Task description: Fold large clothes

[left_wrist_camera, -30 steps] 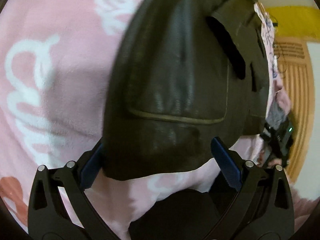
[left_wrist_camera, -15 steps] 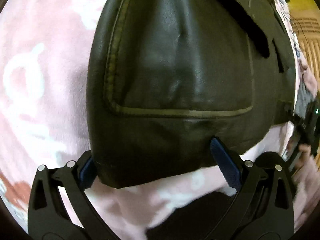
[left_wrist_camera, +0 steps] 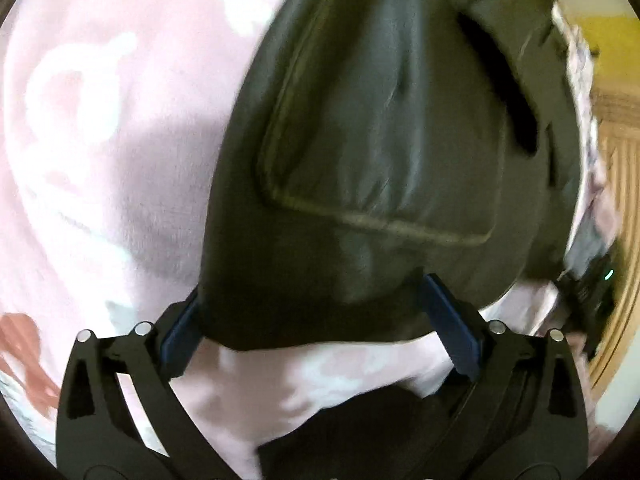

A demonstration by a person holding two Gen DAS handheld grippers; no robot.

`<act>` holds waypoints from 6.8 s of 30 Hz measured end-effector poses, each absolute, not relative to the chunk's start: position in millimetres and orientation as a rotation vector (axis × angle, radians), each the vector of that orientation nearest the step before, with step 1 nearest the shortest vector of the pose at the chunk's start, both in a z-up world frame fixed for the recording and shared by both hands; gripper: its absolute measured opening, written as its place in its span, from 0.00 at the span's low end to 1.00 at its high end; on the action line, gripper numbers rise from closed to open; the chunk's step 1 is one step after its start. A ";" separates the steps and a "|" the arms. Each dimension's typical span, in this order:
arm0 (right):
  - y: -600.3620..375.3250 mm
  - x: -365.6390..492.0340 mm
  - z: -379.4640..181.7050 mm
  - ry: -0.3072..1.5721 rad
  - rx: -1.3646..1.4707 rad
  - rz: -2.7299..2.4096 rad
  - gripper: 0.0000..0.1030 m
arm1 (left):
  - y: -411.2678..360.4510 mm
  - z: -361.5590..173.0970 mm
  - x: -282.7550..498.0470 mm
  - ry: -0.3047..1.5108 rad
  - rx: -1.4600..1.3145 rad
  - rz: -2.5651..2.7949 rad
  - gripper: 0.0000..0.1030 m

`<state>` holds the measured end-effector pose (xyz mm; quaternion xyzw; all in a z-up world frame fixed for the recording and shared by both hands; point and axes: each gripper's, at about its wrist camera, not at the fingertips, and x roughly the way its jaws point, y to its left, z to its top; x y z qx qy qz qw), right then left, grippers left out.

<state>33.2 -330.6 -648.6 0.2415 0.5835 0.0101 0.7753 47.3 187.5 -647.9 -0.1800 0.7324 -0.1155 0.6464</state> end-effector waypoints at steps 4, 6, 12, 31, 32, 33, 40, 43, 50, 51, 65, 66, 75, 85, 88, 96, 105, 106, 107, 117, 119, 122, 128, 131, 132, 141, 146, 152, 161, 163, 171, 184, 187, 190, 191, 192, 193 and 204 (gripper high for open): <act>-321.6 39.0 -649.1 1.287 0.451 0.038 0.93 | 177.7 -637.2 47.7 1.610 -0.390 -0.306 0.94; -326.3 39.7 -646.2 1.276 0.495 0.007 0.87 | 171.1 -629.8 51.5 1.576 -0.347 -0.344 0.94; -336.2 39.6 -645.3 1.276 0.503 0.012 0.62 | 163.4 -639.6 76.2 1.555 -0.272 -0.420 0.93; -335.8 41.4 -646.8 1.307 0.547 0.068 0.30 | 167.0 -658.8 84.7 1.586 -0.340 -0.449 0.24; -334.2 40.5 -640.5 1.306 0.530 0.065 0.24 | 167.4 -654.6 84.9 1.580 -0.336 -0.456 0.19; -333.8 39.1 -633.2 1.301 0.535 0.065 0.15 | 168.3 -649.1 83.1 1.573 -0.335 -0.460 0.14; -333.9 34.2 -589.1 1.274 0.601 0.033 0.08 | 154.9 -596.5 62.8 1.457 -0.469 -0.556 0.07; -336.6 31.3 -577.1 1.261 0.682 0.057 0.05 | 141.6 -587.3 61.7 1.439 -0.491 -0.591 0.04; -322.3 34.4 -532.2 1.174 0.789 0.119 0.05 | 147.9 -553.9 59.5 1.363 -0.550 -0.611 0.04; -321.2 34.2 -524.7 1.158 0.810 0.128 0.05 | 152.8 -542.8 56.2 1.345 -0.547 -0.613 0.04; -329.4 -44.2 -439.6 1.054 1.073 0.203 0.05 | 188.8 -452.3 -10.8 1.247 -0.588 -0.684 0.04; -330.2 -56.0 -434.8 1.052 1.098 0.208 0.05 | 194.9 -445.4 -21.7 1.232 -0.613 -0.679 0.04; -368.5 -87.1 -400.8 0.883 1.222 0.203 0.05 | 221.9 -407.4 -34.0 1.075 -0.669 -0.696 0.05; -423.9 59.5 -405.2 0.798 1.228 0.224 0.05 | 199.5 -401.2 122.4 0.989 -0.629 -0.658 0.05; -442.7 119.5 -423.4 0.828 1.247 0.203 0.05 | 188.8 -417.0 186.6 1.015 -0.611 -0.630 0.05; -482.5 271.9 -501.2 0.968 1.240 0.131 0.05 | 142.0 -474.5 320.7 1.135 -0.449 -0.577 0.05; -503.2 368.9 -591.7 1.145 1.260 0.001 0.06 | 117.3 -545.6 413.8 1.310 -0.443 -0.487 0.06; -502.8 374.9 -598.3 1.156 1.260 -0.004 0.07 | 117.3 -552.7 420.1 1.330 -0.453 -0.476 0.06; -502.3 380.7 -604.7 1.157 1.268 0.004 0.07 | 117.2 -563.1 427.7 1.362 -0.465 -0.465 0.06; -506.5 416.1 -638.8 1.200 1.370 0.036 0.24 | 127.9 -597.5 469.2 1.522 -0.538 -0.488 0.11; -508.7 417.0 -636.8 1.186 1.411 0.072 0.50 | 131.4 -603.4 472.4 1.575 -0.592 -0.520 0.20; -516.9 422.3 -616.7 1.157 1.316 0.058 0.77 | 137.7 -601.2 480.4 1.629 -0.720 -0.596 0.76; -495.4 416.5 -568.0 1.156 1.083 0.080 0.30 | 140.9 -565.0 502.7 1.588 -0.655 -0.570 0.94; -451.1 386.6 -533.8 1.136 0.916 0.149 0.10 | 124.4 -538.5 492.9 1.516 -0.476 -0.535 0.94; -427.9 368.5 -522.4 1.138 0.854 0.186 0.10 | 116.6 -530.5 483.1 1.491 -0.428 -0.539 0.94; -266.0 262.5 -553.4 1.303 0.473 0.311 0.10 | 13.3 -537.6 296.0 1.338 -0.127 -0.655 0.77; -267.2 296.5 -615.9 1.386 0.500 0.166 0.00 | -4.1 -606.4 293.0 1.400 -0.105 -0.546 0.60; -274.2 342.3 -649.3 1.351 0.472 0.085 0.00 | -19.7 -620.4 324.0 1.410 -0.022 -0.528 0.53; -269.0 336.5 -613.4 1.255 0.454 0.074 0.03 | -16.4 -606.6 320.0 1.396 -0.038 -0.520 0.42; -265.6 317.3 -589.0 1.200 0.465 0.108 0.03 | -20.3 -591.4 312.8 1.363 -0.051 -0.531 0.42; -312.2 202.1 -548.3 1.032 0.664 -0.158 0.28 | -79.8 -543.5 295.3 1.234 0.133 -0.537 0.43; -386.3 82.1 -642.3 0.838 1.407 -0.198 0.58 | -102.7 -571.4 259.7 1.284 0.218 -0.404 0.00; -386.2 85.4 -655.0 0.835 1.427 -0.185 0.64 | -101.0 -572.9 259.0 1.279 0.226 -0.362 0.00; -384.0 83.1 -671.0 0.838 1.485 -0.174 0.69 | -96.6 -574.8 263.4 1.287 0.196 -0.336 0.00; -382.7 82.1 -675.1 0.823 1.523 -0.164 0.69 | -95.2 -578.0 267.7 1.301 0.173 -0.336 0.00; -381.8 81.6 -674.2 0.804 1.534 -0.165 0.70 | -92.9 -582.2 273.4 1.317 0.148 -0.321 0.00; -381.6 81.9 -673.1 0.793 1.536 -0.158 0.74 | -91.4 -586.6 277.9 1.334 0.128 -0.318 0.00; -375.3 107.3 -672.5 0.721 1.438 -0.239 0.94 | -94.7 -620.5 300.4 1.443 0.104 -0.355 0.00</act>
